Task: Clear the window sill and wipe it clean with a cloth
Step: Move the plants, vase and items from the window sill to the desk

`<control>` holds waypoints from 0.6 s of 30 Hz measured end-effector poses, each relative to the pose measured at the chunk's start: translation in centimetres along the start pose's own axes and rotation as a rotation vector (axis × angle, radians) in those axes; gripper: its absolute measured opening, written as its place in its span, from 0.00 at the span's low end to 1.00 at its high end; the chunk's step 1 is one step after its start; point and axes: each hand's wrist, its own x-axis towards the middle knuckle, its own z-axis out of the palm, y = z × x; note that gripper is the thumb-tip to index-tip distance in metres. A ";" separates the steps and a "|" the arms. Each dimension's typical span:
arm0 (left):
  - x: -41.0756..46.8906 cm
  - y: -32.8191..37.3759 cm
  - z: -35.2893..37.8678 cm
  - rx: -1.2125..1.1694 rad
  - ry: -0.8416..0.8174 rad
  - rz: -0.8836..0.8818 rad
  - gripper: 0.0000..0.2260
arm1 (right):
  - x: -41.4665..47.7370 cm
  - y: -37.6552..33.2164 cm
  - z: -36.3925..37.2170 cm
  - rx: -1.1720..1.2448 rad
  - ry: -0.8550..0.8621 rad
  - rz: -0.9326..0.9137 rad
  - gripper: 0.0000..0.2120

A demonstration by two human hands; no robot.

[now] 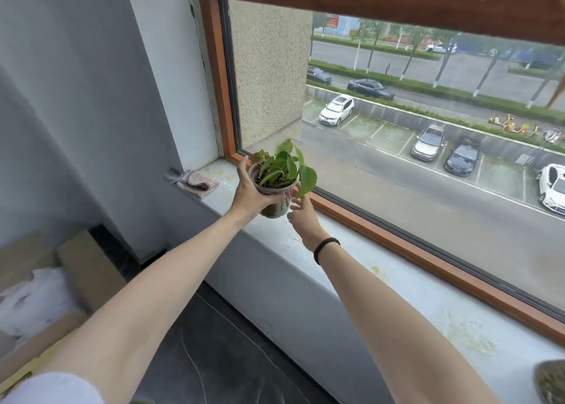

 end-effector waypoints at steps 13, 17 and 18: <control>-24.1 3.0 -1.2 -0.077 0.348 -0.031 0.52 | -18.9 2.9 0.6 -0.030 -0.265 -0.173 0.28; -31.6 3.5 -3.7 -0.046 0.505 -0.051 0.53 | -24.7 3.4 3.5 -0.041 -0.368 -0.206 0.34; -33.3 3.6 -4.6 -0.048 0.546 -0.059 0.53 | -25.9 3.5 4.5 -0.026 -0.400 -0.199 0.36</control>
